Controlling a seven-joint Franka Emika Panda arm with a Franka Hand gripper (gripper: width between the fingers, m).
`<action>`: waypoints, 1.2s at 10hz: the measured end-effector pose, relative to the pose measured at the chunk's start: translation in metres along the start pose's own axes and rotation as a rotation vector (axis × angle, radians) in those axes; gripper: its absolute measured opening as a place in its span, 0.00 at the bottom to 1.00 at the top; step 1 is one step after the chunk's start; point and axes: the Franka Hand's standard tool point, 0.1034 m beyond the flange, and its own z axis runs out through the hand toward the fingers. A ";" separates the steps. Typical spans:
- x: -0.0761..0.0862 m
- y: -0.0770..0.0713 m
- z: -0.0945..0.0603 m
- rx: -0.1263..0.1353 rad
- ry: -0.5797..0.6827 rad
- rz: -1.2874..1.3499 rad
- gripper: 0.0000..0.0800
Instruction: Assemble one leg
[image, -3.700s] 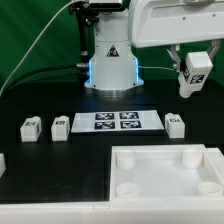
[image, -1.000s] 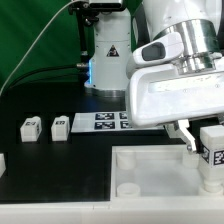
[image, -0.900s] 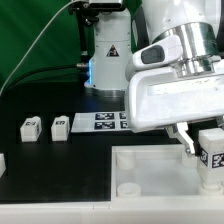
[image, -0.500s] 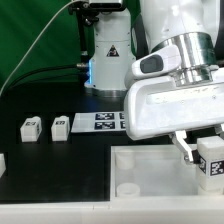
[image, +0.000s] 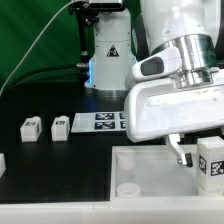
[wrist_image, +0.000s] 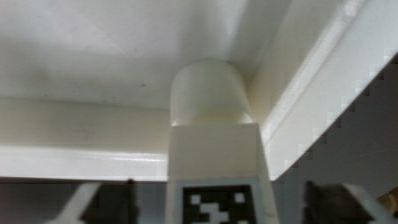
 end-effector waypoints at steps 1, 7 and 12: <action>0.000 0.000 0.000 0.000 0.000 0.000 0.77; -0.001 0.000 0.001 0.000 -0.002 0.000 0.81; 0.034 0.007 -0.021 0.008 -0.087 -0.004 0.81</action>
Offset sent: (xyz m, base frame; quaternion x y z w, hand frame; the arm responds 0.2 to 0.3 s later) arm 0.0000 0.0000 0.0000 0.0000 0.0000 0.0000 1.0000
